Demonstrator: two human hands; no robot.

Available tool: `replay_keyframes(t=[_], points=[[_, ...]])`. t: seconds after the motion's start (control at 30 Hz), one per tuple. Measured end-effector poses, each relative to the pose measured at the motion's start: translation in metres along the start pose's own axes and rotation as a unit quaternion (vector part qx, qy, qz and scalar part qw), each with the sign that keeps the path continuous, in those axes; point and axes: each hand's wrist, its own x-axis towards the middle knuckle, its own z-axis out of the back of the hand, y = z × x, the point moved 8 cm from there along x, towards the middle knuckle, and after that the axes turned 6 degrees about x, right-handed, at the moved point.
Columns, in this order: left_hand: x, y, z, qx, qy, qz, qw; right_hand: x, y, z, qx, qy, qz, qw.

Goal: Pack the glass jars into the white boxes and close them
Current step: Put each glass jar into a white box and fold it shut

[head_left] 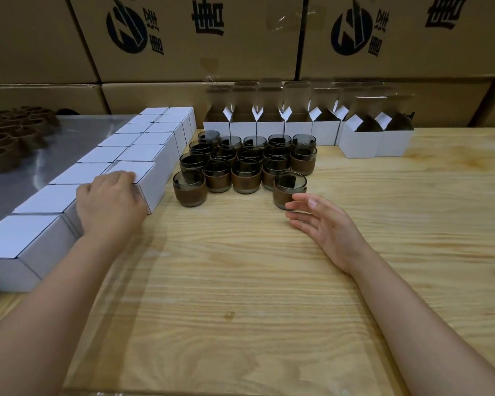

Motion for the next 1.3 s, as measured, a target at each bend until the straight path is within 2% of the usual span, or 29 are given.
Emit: replay_keyframes(t=[0.1, 0.17, 0.2, 0.3, 0.43, 0.5, 0.57, 0.63, 0.7, 0.73, 0.83, 0.9, 0.97, 1.1, 1.23, 1.3], points=[[-0.012, -0.027, 0.022, -0.046, -0.060, -0.005, 0.997, -0.001, 0.001, -0.001, -0.002, -0.004, 0.000, 1.000], [-0.032, -0.068, 0.036, -0.138, -0.104, -0.046, 0.984, -0.001, 0.001, -0.001, -0.004, -0.007, -0.001, 1.000], [-0.044, -0.093, 0.037, -0.200, -0.096, -0.068, 0.973, -0.001, 0.001, -0.001, -0.004, -0.009, -0.001, 1.000], [-0.077, -0.162, 0.022, -0.326, 0.000, -0.099, 0.940, -0.001, 0.001, 0.001, 0.002, -0.023, -0.003, 1.000], [-0.100, -0.202, -0.025, -0.280, 0.151, -0.127, 0.939, -0.002, 0.000, 0.002, 0.006, -0.028, -0.007, 1.000], [-0.098, -0.202, -0.033, -0.291, 0.171, -0.138, 0.931, -0.001, 0.001, 0.001, 0.005, -0.042, 0.007, 0.999], [-0.093, -0.200, -0.033, -0.301, 0.168, -0.140, 0.928, 0.001, 0.012, 0.011, 0.004, -0.123, 0.079, 0.989], [-0.093, -0.202, -0.035, -0.281, 0.168, -0.149, 0.933, 0.002, 0.029, 0.036, -0.010, -0.265, 0.162, 0.951], [-0.094, -0.203, -0.036, -0.271, 0.165, -0.157, 0.935, 0.010, 0.042, 0.060, -0.035, -0.360, 0.187, 0.913], [-0.094, -0.203, -0.036, -0.272, 0.165, -0.156, 0.935, 0.020, 0.048, 0.070, -0.075, -0.379, 0.180, 0.905], [-0.093, -0.202, -0.036, -0.275, 0.164, -0.156, 0.934, 0.067, 0.067, 0.102, -0.294, -0.365, 0.111, 0.877], [-0.094, -0.202, -0.037, -0.275, 0.167, -0.157, 0.934, 0.099, 0.081, 0.122, -0.443, -0.315, 0.075, 0.836], [-0.094, -0.203, -0.038, -0.276, 0.172, -0.155, 0.933, 0.125, 0.093, 0.140, -0.528, -0.274, 0.056, 0.802], [-0.095, -0.203, -0.039, -0.280, 0.178, -0.153, 0.931, 0.162, 0.109, 0.165, -0.607, -0.245, -0.015, 0.756], [-0.095, -0.202, -0.040, -0.279, 0.180, -0.152, 0.931, 0.185, 0.112, 0.173, -0.637, -0.215, -0.040, 0.739], [-0.096, -0.201, -0.040, -0.280, 0.180, -0.152, 0.931, 0.187, 0.113, 0.175, -0.627, -0.230, -0.038, 0.744]])
